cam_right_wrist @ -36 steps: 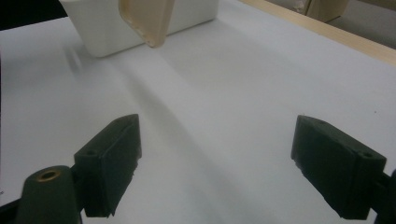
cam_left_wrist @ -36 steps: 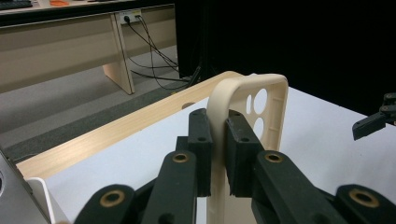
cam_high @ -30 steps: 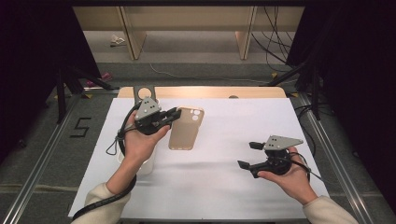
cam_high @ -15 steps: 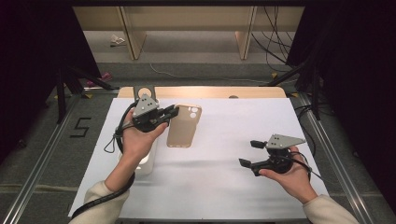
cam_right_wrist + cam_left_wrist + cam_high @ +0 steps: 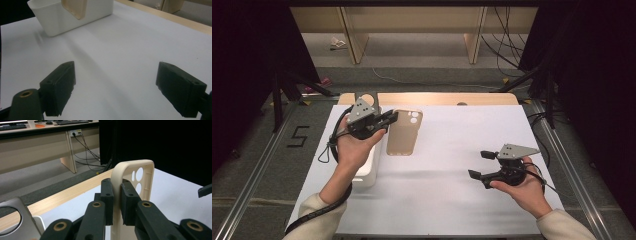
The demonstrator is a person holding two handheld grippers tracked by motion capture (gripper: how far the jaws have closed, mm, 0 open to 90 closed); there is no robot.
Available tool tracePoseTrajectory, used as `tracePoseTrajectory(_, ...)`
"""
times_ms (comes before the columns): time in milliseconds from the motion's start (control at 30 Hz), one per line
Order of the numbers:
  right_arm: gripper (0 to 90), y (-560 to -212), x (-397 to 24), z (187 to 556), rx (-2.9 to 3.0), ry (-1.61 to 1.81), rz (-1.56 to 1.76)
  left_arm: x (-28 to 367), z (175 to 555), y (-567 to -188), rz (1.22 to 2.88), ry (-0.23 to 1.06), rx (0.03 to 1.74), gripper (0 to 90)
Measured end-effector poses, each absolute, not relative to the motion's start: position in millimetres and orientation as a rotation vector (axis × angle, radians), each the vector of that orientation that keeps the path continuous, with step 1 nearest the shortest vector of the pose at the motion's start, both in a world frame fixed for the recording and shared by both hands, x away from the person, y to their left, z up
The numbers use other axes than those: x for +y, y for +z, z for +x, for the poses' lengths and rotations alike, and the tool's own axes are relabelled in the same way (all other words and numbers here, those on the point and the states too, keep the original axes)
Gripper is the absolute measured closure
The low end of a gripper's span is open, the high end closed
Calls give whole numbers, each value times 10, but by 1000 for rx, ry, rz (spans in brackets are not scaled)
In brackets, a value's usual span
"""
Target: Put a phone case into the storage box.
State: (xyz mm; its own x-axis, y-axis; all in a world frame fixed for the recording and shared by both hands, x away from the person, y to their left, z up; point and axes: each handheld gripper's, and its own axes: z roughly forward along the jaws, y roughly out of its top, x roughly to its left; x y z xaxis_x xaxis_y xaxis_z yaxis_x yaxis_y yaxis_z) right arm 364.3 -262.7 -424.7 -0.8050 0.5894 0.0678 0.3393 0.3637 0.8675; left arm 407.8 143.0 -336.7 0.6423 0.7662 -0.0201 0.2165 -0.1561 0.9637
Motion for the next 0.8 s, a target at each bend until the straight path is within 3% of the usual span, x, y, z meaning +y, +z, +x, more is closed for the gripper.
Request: tracePoseTrajectory(800, 170, -4228, -2626, 3605, 2357, 1414, 855, 1761, 4232, -3182, 1681, 608, 784, 815)
